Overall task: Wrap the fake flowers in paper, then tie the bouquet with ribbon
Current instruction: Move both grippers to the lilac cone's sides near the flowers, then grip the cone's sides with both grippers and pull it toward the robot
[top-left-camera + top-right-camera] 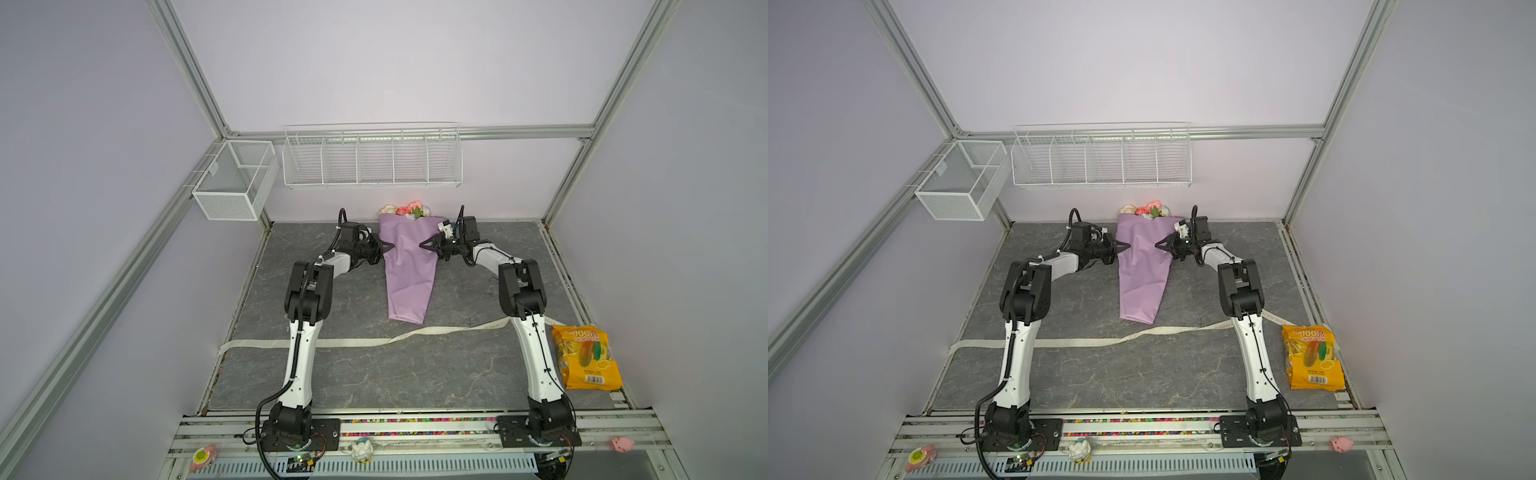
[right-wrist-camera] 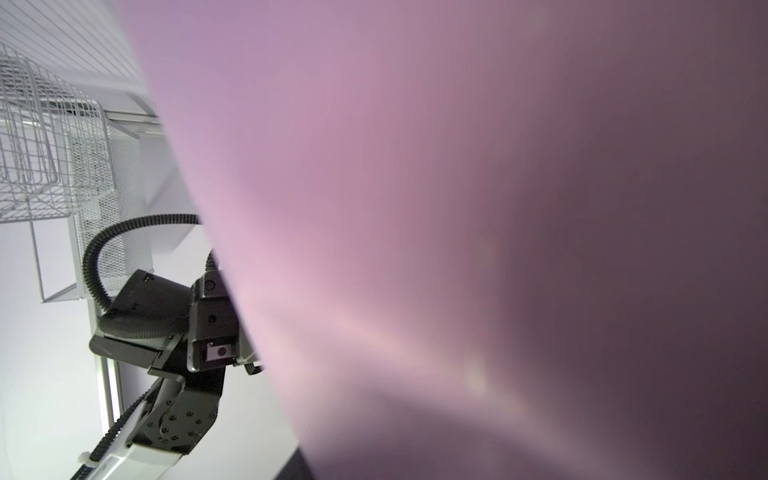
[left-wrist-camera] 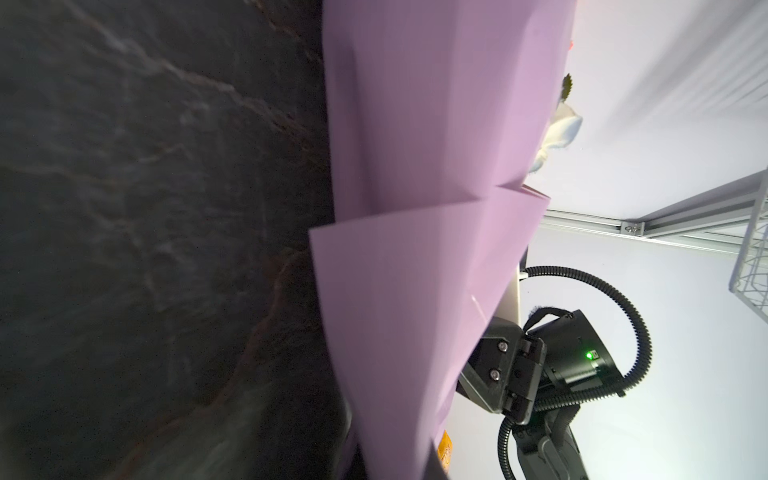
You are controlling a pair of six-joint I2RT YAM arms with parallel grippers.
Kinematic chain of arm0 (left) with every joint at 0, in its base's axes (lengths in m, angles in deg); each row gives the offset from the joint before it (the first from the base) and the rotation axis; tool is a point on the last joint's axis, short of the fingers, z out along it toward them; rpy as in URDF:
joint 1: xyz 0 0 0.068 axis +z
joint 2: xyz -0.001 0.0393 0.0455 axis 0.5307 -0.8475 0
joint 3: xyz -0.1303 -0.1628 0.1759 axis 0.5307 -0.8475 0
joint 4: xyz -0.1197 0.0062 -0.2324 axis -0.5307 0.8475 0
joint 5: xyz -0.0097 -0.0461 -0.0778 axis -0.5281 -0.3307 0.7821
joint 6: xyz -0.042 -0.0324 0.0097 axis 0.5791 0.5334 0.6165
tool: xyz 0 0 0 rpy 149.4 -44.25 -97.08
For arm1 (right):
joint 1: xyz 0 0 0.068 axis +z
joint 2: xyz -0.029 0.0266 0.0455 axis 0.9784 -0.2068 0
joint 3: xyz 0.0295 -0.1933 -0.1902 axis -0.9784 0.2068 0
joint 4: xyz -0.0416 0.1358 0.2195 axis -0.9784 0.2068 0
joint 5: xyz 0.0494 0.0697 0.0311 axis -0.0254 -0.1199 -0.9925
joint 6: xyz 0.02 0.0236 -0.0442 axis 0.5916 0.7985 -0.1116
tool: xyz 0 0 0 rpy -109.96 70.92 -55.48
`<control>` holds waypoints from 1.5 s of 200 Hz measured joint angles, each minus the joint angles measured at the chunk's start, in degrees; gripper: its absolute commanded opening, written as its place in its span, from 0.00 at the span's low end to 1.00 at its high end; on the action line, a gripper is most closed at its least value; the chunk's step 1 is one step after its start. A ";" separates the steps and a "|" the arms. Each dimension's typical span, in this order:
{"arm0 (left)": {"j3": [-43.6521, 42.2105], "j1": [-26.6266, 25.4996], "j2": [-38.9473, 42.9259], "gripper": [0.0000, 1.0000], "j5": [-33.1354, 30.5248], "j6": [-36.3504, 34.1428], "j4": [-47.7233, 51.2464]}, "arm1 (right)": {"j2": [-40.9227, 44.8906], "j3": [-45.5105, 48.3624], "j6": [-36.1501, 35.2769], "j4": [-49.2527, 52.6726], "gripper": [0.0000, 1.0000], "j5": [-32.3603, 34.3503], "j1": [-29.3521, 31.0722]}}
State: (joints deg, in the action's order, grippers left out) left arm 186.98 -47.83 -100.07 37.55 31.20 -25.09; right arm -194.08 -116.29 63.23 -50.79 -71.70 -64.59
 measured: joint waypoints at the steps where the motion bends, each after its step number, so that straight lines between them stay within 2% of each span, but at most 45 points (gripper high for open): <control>1: 0.00 0.00 0.02 0.00 -0.02 0.04 -0.02 | 0.09 0.04 0.00 0.07 0.29 0.02 0.00; 27: -3.15 -0.52 2.93 0.00 -0.98 0.87 -0.42 | 5.51 3.52 -1.09 1.55 0.27 0.04 -0.15; 71: -11.96 -1.68 12.55 0.00 -1.40 1.86 -2.32 | 17.64 13.33 -2.34 0.26 0.25 0.04 -0.61; 132: -28.37 -4.00 23.82 0.00 -2.69 2.32 -9.51 | 29.42 33.18 -4.72 -3.87 0.26 0.15 -1.22; 200: -45.77 -9.92 34.99 0.00 -8.92 2.69 -14.03 | 42.40 52.65 -5.95 -8.55 0.27 1.97 -0.98; 244: -56.11 -12.92 42.75 0.00 -13.18 2.40 -16.44 | 47.76 60.83 -7.93 -9.68 0.28 4.11 1.20; 300: -64.78 -13.92 44.13 0.00 -16.37 0.46 -18.78 | 48.92 70.53 -9.18 -13.03 0.28 8.79 6.21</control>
State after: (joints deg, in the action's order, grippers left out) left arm 122.20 -61.75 -55.94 21.18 31.66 -43.87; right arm -145.16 -45.76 54.05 -63.82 -62.91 -58.38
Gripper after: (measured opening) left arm 0.047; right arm 0.278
